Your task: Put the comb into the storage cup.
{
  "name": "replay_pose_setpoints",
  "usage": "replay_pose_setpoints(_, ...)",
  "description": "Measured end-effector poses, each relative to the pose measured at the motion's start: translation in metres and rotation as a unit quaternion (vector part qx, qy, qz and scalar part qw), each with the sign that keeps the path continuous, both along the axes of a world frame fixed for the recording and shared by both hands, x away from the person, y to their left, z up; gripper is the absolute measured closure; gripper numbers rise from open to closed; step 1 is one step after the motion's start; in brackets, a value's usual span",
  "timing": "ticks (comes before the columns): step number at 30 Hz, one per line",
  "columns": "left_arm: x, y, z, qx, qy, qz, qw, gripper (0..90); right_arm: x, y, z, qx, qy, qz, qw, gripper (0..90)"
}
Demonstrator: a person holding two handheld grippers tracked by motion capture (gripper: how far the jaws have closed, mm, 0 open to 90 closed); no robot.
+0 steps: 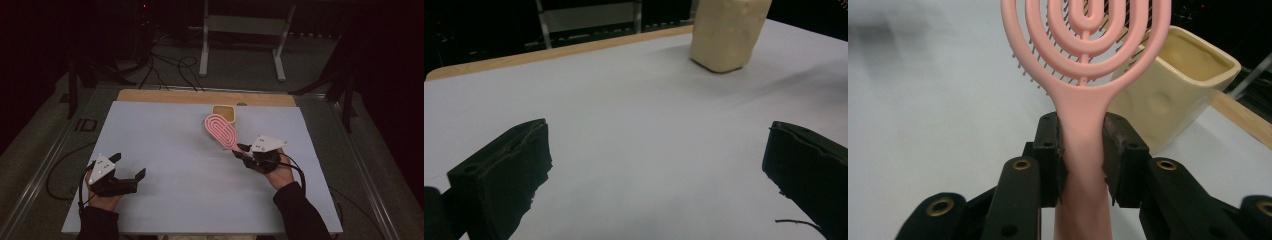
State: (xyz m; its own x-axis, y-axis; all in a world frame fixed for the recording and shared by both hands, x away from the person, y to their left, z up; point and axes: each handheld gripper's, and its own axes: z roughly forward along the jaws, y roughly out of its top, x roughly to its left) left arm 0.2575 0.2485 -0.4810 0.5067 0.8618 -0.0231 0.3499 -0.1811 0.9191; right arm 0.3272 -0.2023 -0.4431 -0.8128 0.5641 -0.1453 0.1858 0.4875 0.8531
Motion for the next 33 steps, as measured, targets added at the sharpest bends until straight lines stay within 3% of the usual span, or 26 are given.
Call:
replay_pose_setpoints(15,0.002,-0.002,0.001,-0.002,0.009,0.0,1.0,0.0,-0.008,0.0,-0.002,0.028,-0.012,-0.012,0.9995,70.5)
replay_pose_setpoints(23,0.004,-0.005,0.003,-0.004,0.013,-0.005,0.9999,0.0,-0.012,0.0,-0.002,0.031,-0.016,-0.018,0.9992,70.5)
replay_pose_setpoints(33,0.008,-0.012,0.017,-0.018,0.015,-0.014,0.9996,0.0,-0.014,0.001,-0.002,0.041,-0.02,-0.022,0.9987,70.5)
